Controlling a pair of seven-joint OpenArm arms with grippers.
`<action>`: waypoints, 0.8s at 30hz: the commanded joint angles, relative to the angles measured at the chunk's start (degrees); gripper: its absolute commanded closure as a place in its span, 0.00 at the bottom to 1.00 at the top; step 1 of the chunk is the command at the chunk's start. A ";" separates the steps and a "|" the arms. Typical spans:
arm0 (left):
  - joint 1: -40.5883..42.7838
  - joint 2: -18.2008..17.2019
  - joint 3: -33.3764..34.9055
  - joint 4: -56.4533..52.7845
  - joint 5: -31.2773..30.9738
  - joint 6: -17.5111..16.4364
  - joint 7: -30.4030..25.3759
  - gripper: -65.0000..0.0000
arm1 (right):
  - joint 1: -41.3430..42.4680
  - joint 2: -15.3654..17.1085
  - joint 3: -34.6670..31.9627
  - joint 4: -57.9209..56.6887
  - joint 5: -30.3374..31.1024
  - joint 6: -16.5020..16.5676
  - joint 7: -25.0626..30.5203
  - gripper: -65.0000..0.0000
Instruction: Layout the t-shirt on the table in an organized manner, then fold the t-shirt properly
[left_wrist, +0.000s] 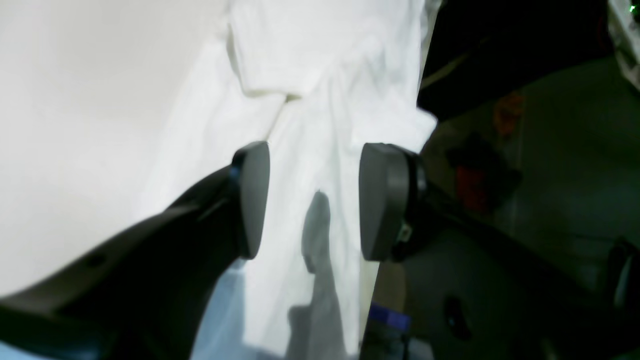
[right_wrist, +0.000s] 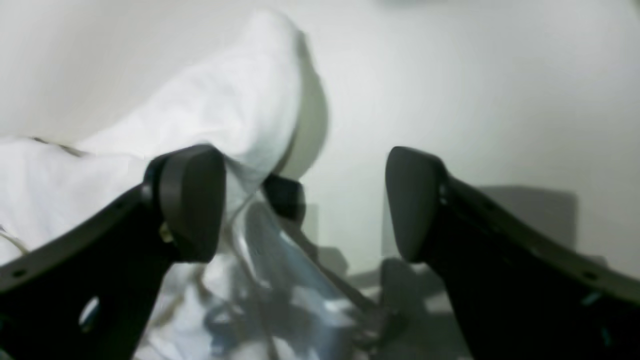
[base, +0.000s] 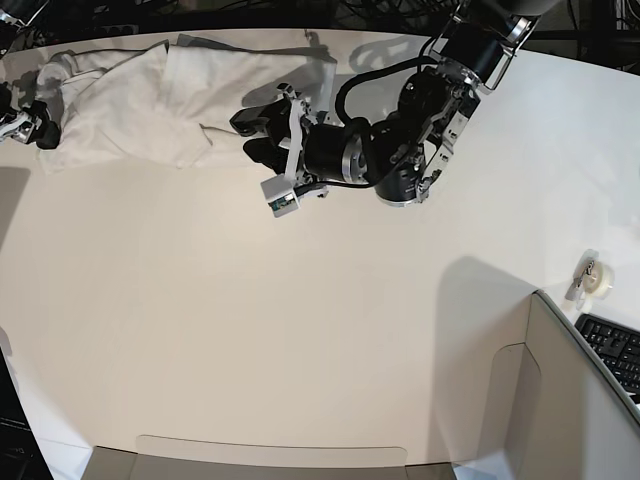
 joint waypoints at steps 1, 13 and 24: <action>-1.04 0.16 -0.23 1.03 -1.27 -0.42 -1.26 0.59 | -0.76 -1.27 -2.16 -0.78 -2.07 0.19 -4.89 0.24; -1.04 -0.11 -0.23 1.03 -1.27 -0.33 -1.52 0.59 | -1.37 -4.26 -7.26 -0.78 -0.84 0.19 -4.89 0.38; -1.04 -0.20 -0.23 1.21 -1.27 -0.33 -1.43 0.59 | -2.52 -4.17 -7.00 -0.25 -0.75 0.19 -4.89 1.00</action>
